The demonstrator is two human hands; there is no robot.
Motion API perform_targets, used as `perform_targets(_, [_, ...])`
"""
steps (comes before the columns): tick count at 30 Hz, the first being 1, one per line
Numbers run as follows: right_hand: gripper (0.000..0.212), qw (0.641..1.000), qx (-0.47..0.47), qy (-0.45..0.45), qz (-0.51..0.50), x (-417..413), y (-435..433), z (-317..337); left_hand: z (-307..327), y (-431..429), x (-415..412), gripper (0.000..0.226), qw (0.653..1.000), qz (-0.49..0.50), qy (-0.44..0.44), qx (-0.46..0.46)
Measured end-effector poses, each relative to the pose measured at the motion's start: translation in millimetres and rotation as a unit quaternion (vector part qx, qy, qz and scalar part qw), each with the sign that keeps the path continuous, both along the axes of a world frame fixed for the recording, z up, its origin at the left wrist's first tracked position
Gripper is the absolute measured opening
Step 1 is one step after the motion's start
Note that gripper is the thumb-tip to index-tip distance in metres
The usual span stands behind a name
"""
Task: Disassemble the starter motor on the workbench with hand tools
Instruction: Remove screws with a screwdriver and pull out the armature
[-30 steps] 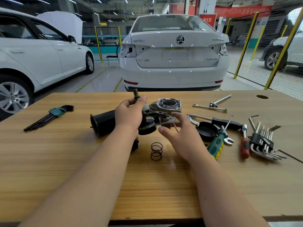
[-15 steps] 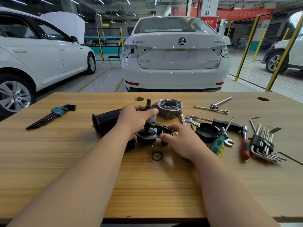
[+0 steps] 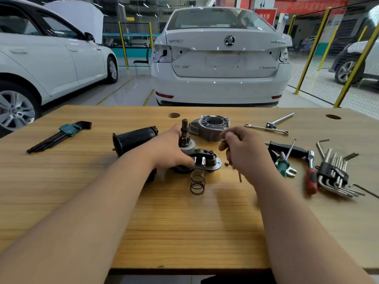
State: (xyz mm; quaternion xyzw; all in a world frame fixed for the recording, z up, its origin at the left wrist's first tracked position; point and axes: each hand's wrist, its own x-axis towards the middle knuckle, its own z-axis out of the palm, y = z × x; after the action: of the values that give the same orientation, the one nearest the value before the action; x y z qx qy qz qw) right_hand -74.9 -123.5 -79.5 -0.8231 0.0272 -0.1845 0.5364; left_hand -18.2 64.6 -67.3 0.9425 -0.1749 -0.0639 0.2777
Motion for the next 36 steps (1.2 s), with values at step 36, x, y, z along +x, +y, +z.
perform_targets(36, [0.026, 0.981, 0.151, -0.109, 0.057, -8, 31, 4, -7, 11, 21, 0.055, 0.994, 0.042, 0.015, -0.102])
